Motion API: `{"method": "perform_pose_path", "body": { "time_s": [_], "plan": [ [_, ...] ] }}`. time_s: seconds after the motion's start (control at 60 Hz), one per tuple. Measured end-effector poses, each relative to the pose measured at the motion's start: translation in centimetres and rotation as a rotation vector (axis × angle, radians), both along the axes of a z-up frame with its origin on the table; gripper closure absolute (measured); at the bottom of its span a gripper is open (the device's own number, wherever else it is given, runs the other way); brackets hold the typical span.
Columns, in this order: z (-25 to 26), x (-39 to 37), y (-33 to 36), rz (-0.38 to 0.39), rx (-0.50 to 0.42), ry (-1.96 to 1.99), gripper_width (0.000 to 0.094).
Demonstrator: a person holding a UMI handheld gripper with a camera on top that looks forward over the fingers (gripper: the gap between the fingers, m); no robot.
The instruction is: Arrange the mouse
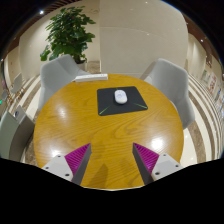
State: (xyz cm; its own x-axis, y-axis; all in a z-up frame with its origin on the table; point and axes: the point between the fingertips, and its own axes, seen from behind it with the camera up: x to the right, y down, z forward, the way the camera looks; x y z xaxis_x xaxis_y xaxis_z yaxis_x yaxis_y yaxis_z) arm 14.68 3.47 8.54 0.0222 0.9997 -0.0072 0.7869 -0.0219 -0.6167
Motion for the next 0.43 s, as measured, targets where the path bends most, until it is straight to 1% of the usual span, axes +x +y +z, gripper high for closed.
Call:
{"method": "perform_pose_path", "body": {
  "time_s": [0.2,0.3,0.433],
  "plan": [
    [0.0,1.3,-0.7,0.016,0.023,0.000,0.0081],
    [0.2,1.5,-0.3,0.014,0.054,0.005,0.0081],
    [-0.2,1.0,-0.6,0.045,0.058,0.008,0.0080]
  ]
}}
